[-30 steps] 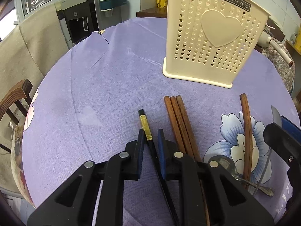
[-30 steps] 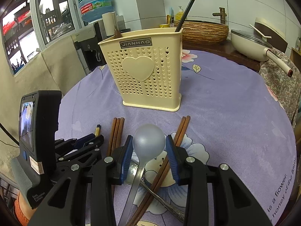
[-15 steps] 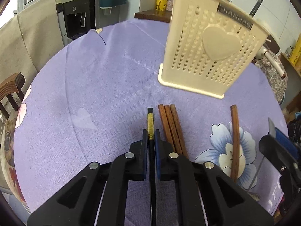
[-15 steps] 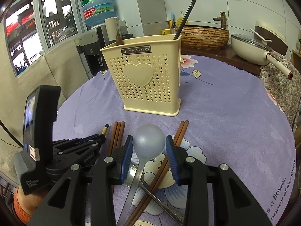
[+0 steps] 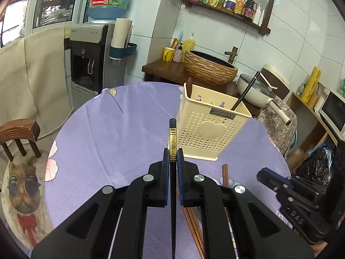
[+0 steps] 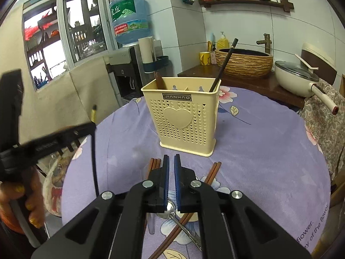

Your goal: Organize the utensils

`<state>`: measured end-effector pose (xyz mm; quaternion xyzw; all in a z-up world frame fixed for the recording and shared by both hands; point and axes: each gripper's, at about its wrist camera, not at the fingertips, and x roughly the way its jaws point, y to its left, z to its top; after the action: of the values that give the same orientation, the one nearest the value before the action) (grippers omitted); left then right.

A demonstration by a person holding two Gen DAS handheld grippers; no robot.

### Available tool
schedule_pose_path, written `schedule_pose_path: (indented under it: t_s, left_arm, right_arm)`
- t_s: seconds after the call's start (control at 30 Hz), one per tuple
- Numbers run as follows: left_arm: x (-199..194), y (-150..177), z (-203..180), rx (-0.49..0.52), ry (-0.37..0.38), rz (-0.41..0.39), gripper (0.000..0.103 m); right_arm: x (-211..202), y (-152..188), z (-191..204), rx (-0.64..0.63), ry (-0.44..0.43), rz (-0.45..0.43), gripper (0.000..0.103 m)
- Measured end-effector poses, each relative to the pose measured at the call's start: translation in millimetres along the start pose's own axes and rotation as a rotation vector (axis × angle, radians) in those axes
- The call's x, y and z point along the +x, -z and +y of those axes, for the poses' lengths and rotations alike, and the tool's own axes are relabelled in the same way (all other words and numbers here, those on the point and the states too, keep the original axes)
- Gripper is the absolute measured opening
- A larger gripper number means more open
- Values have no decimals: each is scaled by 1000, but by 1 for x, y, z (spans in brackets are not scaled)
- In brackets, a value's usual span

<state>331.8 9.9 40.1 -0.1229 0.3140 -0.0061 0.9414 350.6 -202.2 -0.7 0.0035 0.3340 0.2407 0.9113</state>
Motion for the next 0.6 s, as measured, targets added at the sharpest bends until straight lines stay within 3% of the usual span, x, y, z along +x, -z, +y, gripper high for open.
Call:
schedule_pose_path:
  t_s: [0.1, 0.17, 0.2, 0.23, 0.33, 0.43, 0.6]
  left_arm:
    - [0, -1, 7, -13, -5, 1, 7]
    - [1, -2, 11, -24, -8, 5, 7]
    - [0, -3, 13, -30, -8, 3, 7]
    - [-2, -3, 15, -33, -10, -1, 7]
    - [-9, -3, 21, -37, -21, -26, 7]
    - [-18, -2, 27, -48, -18, -44, 7]
    - [-32, 0, 45, -77, -37, -70, 7]
  right_arm:
    - [10, 2, -3, 37, -27, 30, 6]
    - [20, 2, -1, 42, -56, 64, 23]
    - [23, 2, 0, 47, -66, 71, 41]
    - [27, 1, 3, 42, -68, 78, 43]
    - [42, -1, 22, -32, -56, 110, 43]
    - [69, -5, 44, -99, -129, 197, 43]
    - [113, -4, 82, -211, -145, 301, 44]
